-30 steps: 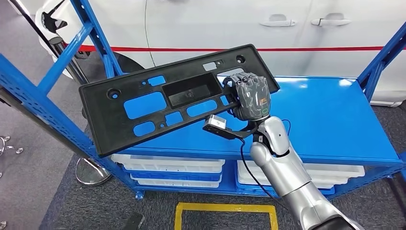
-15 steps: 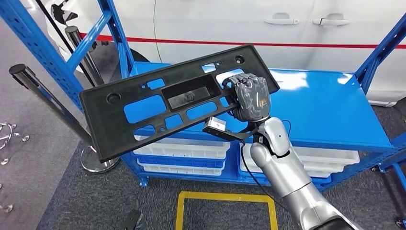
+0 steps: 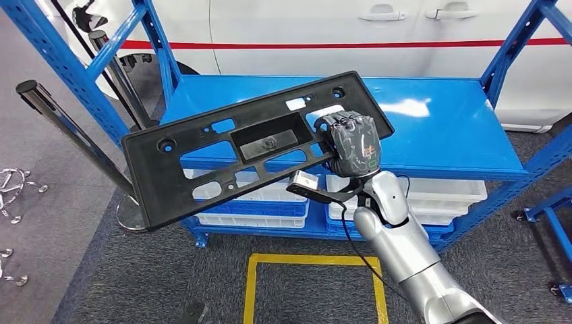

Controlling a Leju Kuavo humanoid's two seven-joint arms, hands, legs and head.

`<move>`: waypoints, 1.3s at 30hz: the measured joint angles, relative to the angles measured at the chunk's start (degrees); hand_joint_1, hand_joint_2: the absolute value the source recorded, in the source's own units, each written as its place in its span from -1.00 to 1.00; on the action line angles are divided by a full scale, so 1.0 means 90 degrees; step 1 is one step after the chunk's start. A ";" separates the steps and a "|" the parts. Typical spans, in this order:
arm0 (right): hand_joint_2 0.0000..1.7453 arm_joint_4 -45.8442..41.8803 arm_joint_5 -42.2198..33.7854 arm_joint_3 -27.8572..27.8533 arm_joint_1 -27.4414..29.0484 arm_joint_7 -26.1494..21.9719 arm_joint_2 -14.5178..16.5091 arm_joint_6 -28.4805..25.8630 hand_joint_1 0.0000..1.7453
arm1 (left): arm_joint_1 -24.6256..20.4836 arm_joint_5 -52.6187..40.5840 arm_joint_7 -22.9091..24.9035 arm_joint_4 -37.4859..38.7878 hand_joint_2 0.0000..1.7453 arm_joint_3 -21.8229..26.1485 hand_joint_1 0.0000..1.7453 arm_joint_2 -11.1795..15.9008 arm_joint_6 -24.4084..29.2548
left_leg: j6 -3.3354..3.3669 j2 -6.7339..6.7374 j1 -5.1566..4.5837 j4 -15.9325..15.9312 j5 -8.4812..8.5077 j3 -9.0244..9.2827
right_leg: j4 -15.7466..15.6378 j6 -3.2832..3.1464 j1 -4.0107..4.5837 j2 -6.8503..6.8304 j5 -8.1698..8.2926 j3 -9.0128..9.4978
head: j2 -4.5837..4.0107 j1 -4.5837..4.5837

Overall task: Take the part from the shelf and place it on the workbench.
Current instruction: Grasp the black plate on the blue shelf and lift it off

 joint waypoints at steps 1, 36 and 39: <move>1.00 0.0001 0.0004 0.0000 0.0009 0.0001 0.0000 -0.0001 1.00 | 0.0000 -0.0001 -0.0001 0.0000 1.00 0.0000 -1.00 -0.0003 -0.0001 | -0.0015 0.0001 0.0002 0.0422 -0.0274 -0.0078 | 0.0001 -0.0015 0.0014 -0.0004 0.0077 -0.0096 | 0.0000 0.0001; 1.00 0.0064 -0.0004 -0.0007 0.0059 -0.0047 0.0003 0.0080 1.00 | -0.0066 -0.0063 0.0053 -0.0015 1.00 -0.0041 -1.00 -0.0005 -0.0027 | 0.0098 0.0047 -0.0036 0.0565 -0.0025 0.0381 | 0.0087 0.0019 0.0018 -0.0031 0.0294 -0.0458 | 0.0000 -0.0008; 1.00 0.0075 -0.0053 -0.0007 0.0062 -0.0077 0.0033 0.0069 1.00 | -0.0074 -0.0058 0.0053 -0.0016 1.00 -0.0040 -1.00 0.0032 -0.0024 | 0.0243 0.0025 -0.0139 -0.0745 0.0036 0.1264 | 0.0050 0.0077 -0.0007 -0.0044 0.0466 -0.0586 | 0.0000 -0.0008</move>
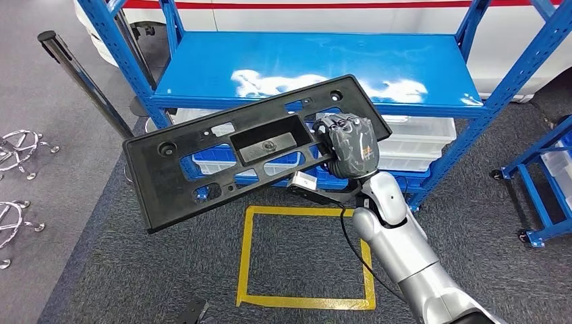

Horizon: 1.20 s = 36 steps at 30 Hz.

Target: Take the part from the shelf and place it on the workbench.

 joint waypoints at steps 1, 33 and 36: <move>1.00 0.0004 -0.0020 0.0001 0.0009 -0.0006 0.0012 -0.0007 1.00 | -0.0001 0.0000 0.0001 -0.0001 1.00 0.0001 -1.00 0.0015 0.0001 | 0.0025 -0.0007 -0.0031 -0.0260 -0.0049 0.0129 | -0.0037 0.0035 -0.0021 -0.0009 0.0065 -0.0014 | 0.0000 -0.0001; 1.00 -0.0128 -0.0087 -0.0001 0.0120 -0.0089 0.0088 -0.0197 1.00 | -0.0289 -0.0208 0.0137 -0.0023 1.00 -0.0007 -1.00 0.0092 0.0015 | -0.0149 -0.0026 0.0081 -0.0377 -0.0322 0.0507 | -0.0102 0.0191 -0.0112 0.0004 0.0618 -0.0367 | 0.0000 -0.0016; 1.00 -0.0116 -0.0101 -0.0001 0.0054 -0.0100 0.0094 -0.0197 1.00 | -0.0290 -0.0199 0.0134 -0.0023 1.00 -0.0006 -1.00 0.0099 0.0013 | -0.0003 0.0013 0.0106 -0.0492 0.0029 0.0318 | -0.0032 0.0262 -0.0098 0.0034 0.0339 -0.0448 | 0.0000 -0.0016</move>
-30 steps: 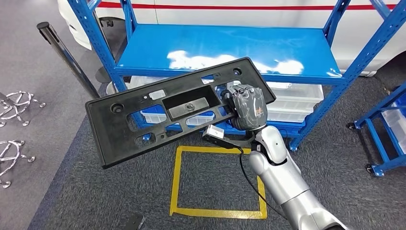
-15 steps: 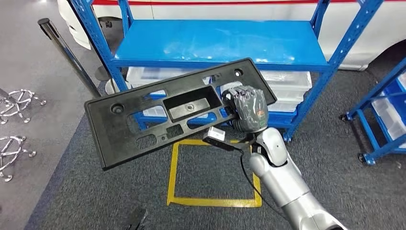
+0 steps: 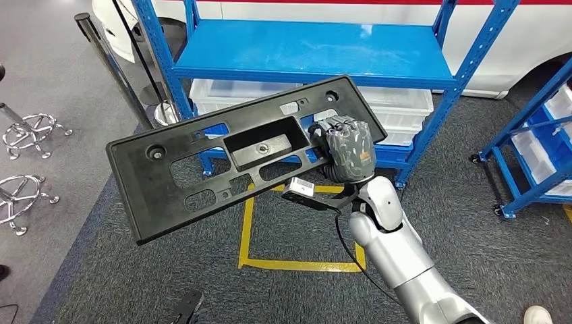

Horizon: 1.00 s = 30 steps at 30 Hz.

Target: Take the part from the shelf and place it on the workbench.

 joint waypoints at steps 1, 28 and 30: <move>1.00 0.0005 -0.0002 0.0000 -0.0022 -0.0002 -0.0001 0.0000 1.00 | 0.0002 0.0001 -0.0001 0.0000 1.00 0.0000 -1.00 -0.0001 -0.0002 | 0.0042 0.0015 0.0009 -0.0028 0.0121 -0.0096 | 0.0265 -0.0011 0.0016 0.0008 -0.0380 -0.0068 | 0.0000 0.0001; 1.00 0.0239 0.0000 0.0000 -0.0315 -0.0064 0.0070 0.0063 1.00 | 0.0016 -0.0029 0.0025 -0.0007 1.00 0.0002 -1.00 -0.0063 -0.0055 | -0.0147 -0.0055 0.0017 0.0080 -0.0116 0.0002 | -0.0141 -0.0111 0.0077 -0.0066 0.0022 0.0385 | 0.0000 -0.0004; 1.00 0.0260 0.0000 0.0000 -0.0328 -0.0064 0.0066 0.0062 1.00 | 0.0023 -0.0029 0.0021 -0.0005 1.00 0.0003 -1.00 -0.0078 -0.0055 | -0.0032 -0.0022 0.0021 0.0029 0.0053 -0.0097 | -0.0023 -0.0059 0.0067 -0.0041 -0.0169 0.0308 | 0.0000 -0.0001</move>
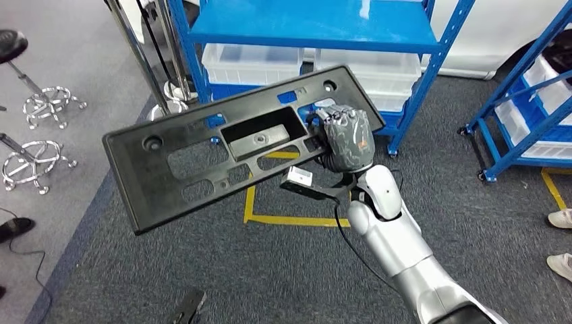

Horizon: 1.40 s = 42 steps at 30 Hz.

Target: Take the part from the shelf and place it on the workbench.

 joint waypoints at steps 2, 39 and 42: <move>1.00 0.0028 0.0000 0.0000 -0.0005 0.0001 -0.0005 -0.0002 1.00 | 0.0002 0.0000 -0.0008 0.0001 1.00 0.0001 -1.00 -0.0018 -0.0001 | 0.0104 0.0030 -0.0013 -0.0015 0.0190 -0.0174 | 0.0563 0.0003 -0.0005 0.0027 -0.0662 -0.0159 | 0.0000 0.0005; 1.00 0.0043 0.0256 0.0011 0.0093 -0.0361 -0.0235 0.0069 1.00 | 0.0041 -0.0169 -0.0160 -0.0004 1.00 0.0002 -1.00 -0.0084 0.0065 | 0.0138 0.0039 -0.0068 0.0153 0.0083 -0.0301 | 0.0715 -0.0017 0.0024 0.0034 -0.0617 0.0187 | 0.0000 0.0007; 1.00 -0.0077 0.0123 0.0016 0.0123 -0.0373 -0.0291 0.0114 1.00 | 0.0037 -0.0185 -0.0153 -0.0004 1.00 0.0002 -1.00 -0.0087 0.0104 | 0.0062 0.0043 -0.0086 0.0264 0.0073 -0.0413 | 0.0040 -0.0092 0.0079 0.0038 -0.0551 0.0540 | 0.0000 0.0005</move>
